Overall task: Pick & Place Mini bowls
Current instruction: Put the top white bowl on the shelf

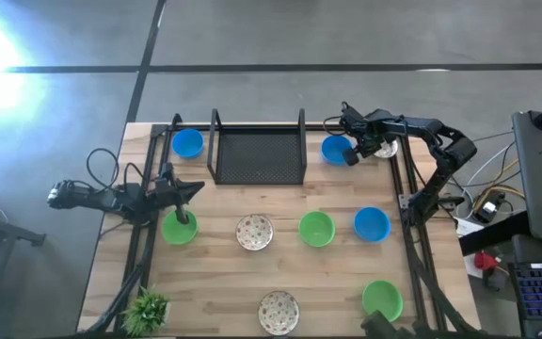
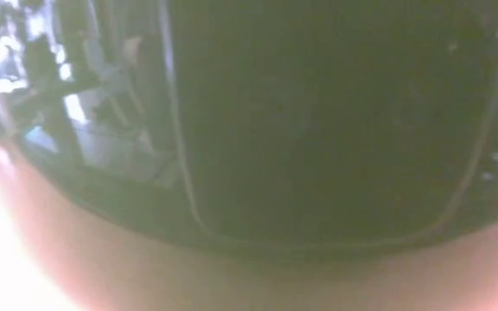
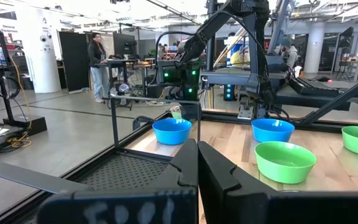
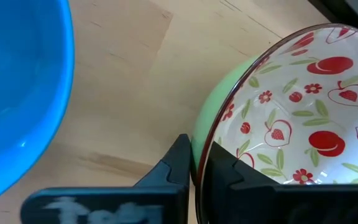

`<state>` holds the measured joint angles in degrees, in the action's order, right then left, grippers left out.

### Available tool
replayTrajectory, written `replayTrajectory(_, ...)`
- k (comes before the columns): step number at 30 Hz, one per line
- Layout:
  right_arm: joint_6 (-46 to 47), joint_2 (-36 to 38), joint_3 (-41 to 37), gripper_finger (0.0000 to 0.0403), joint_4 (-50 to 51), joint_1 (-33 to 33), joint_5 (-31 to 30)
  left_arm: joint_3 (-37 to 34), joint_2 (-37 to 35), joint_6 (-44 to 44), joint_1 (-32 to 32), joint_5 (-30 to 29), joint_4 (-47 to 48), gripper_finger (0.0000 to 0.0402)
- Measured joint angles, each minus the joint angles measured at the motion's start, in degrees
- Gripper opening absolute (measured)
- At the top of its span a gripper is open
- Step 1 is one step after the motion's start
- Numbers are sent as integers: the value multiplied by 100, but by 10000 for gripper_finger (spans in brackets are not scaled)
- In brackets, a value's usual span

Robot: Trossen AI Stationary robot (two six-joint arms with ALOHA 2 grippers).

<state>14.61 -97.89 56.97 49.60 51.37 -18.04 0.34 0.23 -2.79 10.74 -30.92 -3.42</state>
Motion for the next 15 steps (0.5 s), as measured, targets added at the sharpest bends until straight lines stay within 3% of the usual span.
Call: replayTrajectory(15,-190,112,-16,13,151,-14,-46,0,2,0,-1,0,-2,0)
